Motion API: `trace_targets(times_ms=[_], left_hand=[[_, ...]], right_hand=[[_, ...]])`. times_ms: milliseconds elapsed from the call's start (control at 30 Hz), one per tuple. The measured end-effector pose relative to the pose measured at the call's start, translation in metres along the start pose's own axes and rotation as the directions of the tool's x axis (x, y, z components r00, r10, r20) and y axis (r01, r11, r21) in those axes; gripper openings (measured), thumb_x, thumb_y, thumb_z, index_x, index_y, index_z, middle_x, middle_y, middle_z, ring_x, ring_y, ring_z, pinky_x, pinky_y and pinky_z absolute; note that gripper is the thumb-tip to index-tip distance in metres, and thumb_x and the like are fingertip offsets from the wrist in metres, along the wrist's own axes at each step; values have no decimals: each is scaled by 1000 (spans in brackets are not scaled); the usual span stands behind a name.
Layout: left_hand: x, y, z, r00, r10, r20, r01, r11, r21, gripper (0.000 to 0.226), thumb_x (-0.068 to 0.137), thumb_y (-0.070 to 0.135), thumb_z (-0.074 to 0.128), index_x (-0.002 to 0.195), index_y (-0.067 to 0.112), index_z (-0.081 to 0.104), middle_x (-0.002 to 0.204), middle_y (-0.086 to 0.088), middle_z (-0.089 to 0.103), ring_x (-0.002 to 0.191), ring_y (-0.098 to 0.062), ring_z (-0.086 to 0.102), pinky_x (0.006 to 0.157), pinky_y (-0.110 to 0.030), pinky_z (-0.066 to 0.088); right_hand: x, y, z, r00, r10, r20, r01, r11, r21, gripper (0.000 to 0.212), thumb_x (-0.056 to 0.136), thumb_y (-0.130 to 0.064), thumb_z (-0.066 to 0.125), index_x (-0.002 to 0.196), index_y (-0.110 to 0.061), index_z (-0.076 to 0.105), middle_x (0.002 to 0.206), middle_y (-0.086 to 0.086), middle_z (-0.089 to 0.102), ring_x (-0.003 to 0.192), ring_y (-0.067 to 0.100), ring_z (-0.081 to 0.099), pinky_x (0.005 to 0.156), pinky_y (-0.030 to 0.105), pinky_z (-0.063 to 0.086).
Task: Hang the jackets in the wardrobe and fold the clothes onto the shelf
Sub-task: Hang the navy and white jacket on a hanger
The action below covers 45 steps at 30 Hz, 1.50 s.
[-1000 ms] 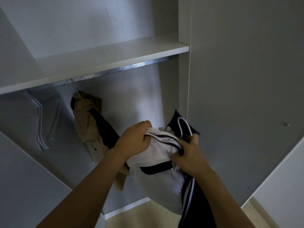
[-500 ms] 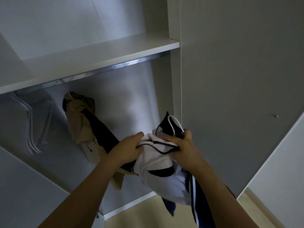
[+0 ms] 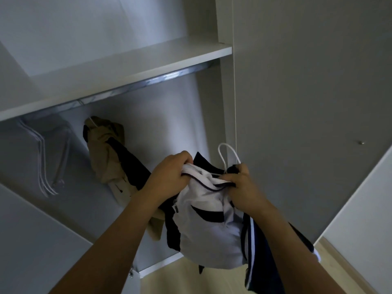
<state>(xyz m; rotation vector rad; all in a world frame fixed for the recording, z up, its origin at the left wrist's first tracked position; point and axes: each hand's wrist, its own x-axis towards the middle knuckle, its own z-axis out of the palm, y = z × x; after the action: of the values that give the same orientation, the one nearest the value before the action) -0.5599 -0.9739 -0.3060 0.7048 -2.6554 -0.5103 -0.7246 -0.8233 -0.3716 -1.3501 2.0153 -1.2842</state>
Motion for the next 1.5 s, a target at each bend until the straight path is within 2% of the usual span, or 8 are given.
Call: trace_targets(times_ms=[200, 433, 667, 833, 1100, 1167, 1333, 1500], left_hand=[[5, 10, 7, 997, 60, -44, -61, 998, -30, 20, 83, 17, 53, 87, 35, 45, 77, 13, 52, 75, -6, 52, 59, -30, 45], [-14, -30, 26, 986, -130, -101, 117, 985, -127, 10, 88, 18, 59, 86, 27, 56, 85, 11, 58, 78, -8, 57, 69, -31, 49], [-34, -25, 48, 813, -577, 76, 271, 259, -927, 31, 90, -2, 57, 89, 21, 78, 97, -3, 74, 92, -20, 69, 79, -30, 55], [-26, -1, 36, 751, -584, 307, 487, 176, -856, 25, 57, 13, 55, 76, -1, 61, 77, -14, 57, 77, -29, 53, 70, -35, 43], [24, 12, 21, 754, -343, 560, 629, 131, -766, 19, 83, 27, 64, 85, 10, 72, 85, -9, 68, 80, -25, 64, 79, -36, 50], [34, 13, 29, 790, -346, 506, 588, 191, -786, 18, 87, 19, 66, 100, 9, 75, 99, -13, 73, 91, -27, 66, 85, -37, 53], [52, 14, 14, 980, -159, 118, 192, 907, -376, 46, 88, 10, 59, 73, 52, 67, 78, 24, 68, 77, 4, 62, 74, -16, 49], [49, 22, -22, 932, 168, 322, -173, 985, -16, 34, 97, 14, 51, 101, 44, 66, 96, 32, 58, 96, 3, 57, 88, -20, 44]], right_hand=[[-2, -14, -6, 971, 61, 232, -67, 998, 19, 20, 63, -54, 55, 82, -53, 61, 103, -23, 32, 88, -12, 50, 76, 16, 42], [-3, -4, 2, 993, 83, -89, -63, 976, 207, 27, 95, -22, 45, 88, -42, 61, 98, -30, 45, 85, -8, 54, 74, 18, 41], [-2, -5, 10, 946, 248, -211, -136, 890, 435, 27, 92, -4, 48, 75, -25, 53, 101, 8, 46, 71, 15, 51, 64, 23, 38], [-8, -3, 13, 924, 249, -290, -95, 884, 458, 29, 96, -5, 48, 83, -26, 62, 105, -7, 40, 80, -10, 54, 71, 6, 43], [-13, -7, 8, 943, 138, -304, -28, 940, 341, 38, 96, -10, 51, 85, -46, 58, 105, -20, 36, 80, -18, 52, 68, 2, 42], [-17, -7, 8, 956, 123, -266, -33, 947, 320, 36, 95, -16, 55, 82, -49, 58, 107, -18, 38, 86, -14, 52, 74, 9, 42], [-31, -2, 0, 991, 131, -4, -116, 889, 443, 38, 83, -21, 73, 99, -55, 65, 113, -6, 33, 94, -17, 49, 84, 1, 40], [-29, -7, -16, 945, 315, -88, -228, 828, 513, 44, 82, -38, 73, 122, -49, 59, 122, -1, 32, 110, 11, 52, 97, 26, 47]])
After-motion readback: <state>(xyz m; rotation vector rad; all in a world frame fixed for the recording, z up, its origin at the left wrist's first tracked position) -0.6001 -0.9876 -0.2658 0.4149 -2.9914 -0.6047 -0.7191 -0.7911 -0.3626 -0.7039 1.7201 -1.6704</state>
